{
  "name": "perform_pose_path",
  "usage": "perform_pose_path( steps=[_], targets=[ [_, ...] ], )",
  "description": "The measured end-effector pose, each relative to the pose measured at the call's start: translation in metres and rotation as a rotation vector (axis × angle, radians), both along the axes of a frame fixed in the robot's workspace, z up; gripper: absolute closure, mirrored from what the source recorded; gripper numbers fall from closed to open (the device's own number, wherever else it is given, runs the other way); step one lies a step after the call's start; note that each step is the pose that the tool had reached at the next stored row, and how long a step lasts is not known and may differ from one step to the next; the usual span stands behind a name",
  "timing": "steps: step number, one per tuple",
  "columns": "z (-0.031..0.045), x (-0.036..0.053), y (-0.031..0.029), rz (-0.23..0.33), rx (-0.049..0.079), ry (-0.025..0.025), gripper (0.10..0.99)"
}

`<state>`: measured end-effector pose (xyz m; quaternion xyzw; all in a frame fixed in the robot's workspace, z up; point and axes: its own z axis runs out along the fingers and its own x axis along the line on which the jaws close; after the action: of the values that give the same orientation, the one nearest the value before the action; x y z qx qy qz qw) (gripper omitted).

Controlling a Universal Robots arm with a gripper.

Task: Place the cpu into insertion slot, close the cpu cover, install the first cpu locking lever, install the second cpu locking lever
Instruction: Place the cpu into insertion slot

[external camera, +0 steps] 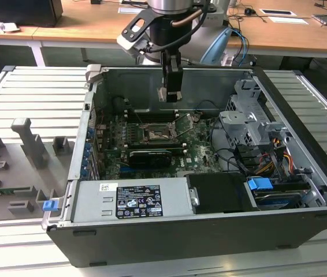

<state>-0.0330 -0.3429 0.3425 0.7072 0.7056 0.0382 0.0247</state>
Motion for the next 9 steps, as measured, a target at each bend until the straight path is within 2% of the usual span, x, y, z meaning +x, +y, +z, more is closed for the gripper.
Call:
perform_pose_path(
  steps=[9],
  targets=[
    [-0.0034, 0.0, 0.0, -0.032, 0.0, -0.0001, 0.557]
  ],
)
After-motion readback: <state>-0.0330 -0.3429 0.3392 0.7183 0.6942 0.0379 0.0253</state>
